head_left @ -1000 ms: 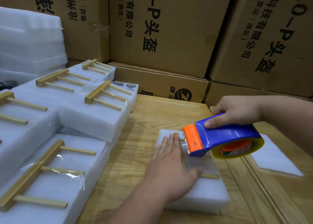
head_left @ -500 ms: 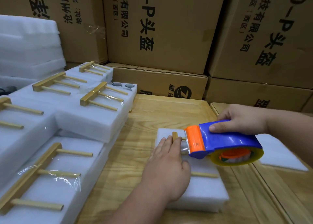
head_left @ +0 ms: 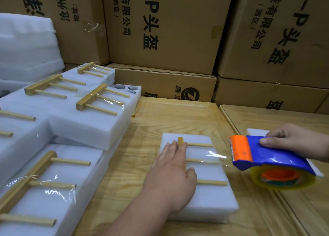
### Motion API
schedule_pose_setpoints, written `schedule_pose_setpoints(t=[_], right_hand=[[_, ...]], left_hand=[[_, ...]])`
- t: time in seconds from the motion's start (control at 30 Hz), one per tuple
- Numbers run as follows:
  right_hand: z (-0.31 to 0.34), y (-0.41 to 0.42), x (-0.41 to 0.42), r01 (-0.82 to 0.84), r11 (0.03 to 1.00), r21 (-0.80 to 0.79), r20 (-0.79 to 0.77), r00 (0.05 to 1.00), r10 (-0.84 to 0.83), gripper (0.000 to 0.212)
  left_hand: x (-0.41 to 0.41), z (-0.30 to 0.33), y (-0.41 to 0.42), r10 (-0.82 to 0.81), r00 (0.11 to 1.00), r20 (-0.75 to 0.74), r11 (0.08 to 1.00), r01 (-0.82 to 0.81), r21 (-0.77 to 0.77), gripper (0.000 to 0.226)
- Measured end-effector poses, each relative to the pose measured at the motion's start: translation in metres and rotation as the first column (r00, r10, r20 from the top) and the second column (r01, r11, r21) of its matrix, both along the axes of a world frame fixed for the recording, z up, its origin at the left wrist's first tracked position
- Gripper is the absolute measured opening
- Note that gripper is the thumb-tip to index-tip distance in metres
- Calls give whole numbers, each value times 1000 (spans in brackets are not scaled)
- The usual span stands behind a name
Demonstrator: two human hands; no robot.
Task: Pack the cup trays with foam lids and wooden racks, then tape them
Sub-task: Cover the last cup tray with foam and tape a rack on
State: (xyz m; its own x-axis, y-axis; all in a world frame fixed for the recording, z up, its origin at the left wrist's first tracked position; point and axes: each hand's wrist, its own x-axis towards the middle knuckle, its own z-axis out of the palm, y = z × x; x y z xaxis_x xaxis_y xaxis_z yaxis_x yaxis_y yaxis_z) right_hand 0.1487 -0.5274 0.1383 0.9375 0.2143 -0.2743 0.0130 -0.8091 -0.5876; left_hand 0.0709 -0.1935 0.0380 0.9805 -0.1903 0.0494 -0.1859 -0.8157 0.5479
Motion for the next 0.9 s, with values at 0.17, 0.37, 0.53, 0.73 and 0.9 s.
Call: schedule_pose_setpoints(t=[0.17,0.37,0.53,0.73,0.9], right_hand=[[-11,9,-2,-10,1000,9,-32,999,10,65],[-16,16,-5,-5,999,-33,-40,999,4,52],[-6,15,-15,-116,982,-150,57,990,126,62],[-14,10,-28,-157,888,-432,123,965,230,70],[-18,-13,-31,-156,920,-359,131,968,215,73]], left_hand=[[7,18,1,-25,995,-92,989,38,143,76],[30,47,-38,-250,968,-4,937,243,251,98],[44,36,-61,-245,966,-77,906,257,337,116],[49,21,-67,-199,979,-34,882,194,429,109],[48,17,-67,-205,979,-24,866,192,461,102]])
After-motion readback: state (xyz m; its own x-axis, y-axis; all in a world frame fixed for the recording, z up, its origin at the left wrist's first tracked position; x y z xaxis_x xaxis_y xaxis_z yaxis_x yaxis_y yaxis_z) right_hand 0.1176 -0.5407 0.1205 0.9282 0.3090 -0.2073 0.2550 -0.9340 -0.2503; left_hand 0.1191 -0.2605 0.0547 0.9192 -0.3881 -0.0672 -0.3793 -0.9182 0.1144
